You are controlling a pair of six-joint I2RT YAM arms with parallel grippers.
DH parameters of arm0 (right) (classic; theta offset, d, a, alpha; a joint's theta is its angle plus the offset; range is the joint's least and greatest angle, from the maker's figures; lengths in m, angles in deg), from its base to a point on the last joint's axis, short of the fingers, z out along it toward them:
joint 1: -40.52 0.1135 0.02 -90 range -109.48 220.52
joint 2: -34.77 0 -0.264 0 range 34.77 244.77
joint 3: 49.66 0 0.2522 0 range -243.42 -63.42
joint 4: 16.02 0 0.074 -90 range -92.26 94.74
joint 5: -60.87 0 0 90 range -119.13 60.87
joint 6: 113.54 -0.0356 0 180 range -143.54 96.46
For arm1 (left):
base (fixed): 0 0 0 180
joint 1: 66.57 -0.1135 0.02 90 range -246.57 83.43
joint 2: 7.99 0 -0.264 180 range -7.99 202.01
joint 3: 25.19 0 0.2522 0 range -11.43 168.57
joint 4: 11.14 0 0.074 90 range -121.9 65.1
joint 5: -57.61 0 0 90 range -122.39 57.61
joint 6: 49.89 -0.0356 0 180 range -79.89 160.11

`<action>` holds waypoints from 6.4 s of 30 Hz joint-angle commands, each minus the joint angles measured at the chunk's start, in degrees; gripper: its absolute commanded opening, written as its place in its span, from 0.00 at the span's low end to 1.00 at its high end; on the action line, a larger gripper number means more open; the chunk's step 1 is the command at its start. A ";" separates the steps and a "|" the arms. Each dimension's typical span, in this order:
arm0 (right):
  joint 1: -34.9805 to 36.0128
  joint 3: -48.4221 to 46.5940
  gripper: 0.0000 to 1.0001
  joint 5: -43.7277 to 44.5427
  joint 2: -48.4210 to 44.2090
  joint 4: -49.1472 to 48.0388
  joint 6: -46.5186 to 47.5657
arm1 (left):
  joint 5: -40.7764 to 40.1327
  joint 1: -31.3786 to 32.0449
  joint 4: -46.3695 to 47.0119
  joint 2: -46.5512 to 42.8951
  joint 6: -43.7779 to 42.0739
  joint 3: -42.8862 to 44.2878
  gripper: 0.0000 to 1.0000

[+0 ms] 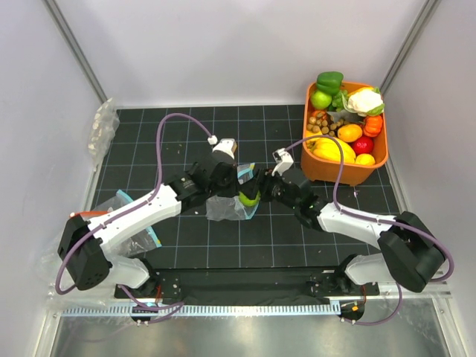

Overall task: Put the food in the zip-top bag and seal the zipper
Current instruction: Place the fake fruit in the zipper food storage bag, then pick up the fake fish from the bin, then place the fake fish in the zipper food storage bag.

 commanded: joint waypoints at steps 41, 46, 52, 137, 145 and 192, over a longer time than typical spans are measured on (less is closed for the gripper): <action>-7.41 -14.84 0.63 34.88 -23.14 30.66 14.09 | -7.94 -2.50 0.36 0.36 2.41 0.30 0.00; -16.81 -20.38 0.84 31.63 -18.76 34.17 13.12 | -7.41 -2.50 0.45 0.45 2.06 0.31 0.00; -26.83 -26.71 0.90 28.04 -10.23 35.77 7.52 | -7.06 -2.41 0.45 -0.34 2.06 0.04 0.01; -19.99 -60.20 0.01 53.78 19.32 45.33 39.85 | -6.44 -2.41 1.06 -2.54 1.01 -0.48 0.00; -19.73 -51.95 0.01 40.61 4.31 47.27 27.99 | -7.23 -2.41 0.71 -2.10 0.66 -0.13 0.00; -9.97 -11.33 0.01 -18.64 -32.02 14.67 9.87 | -4.15 -3.02 2.20 -1.40 0.22 -0.57 0.00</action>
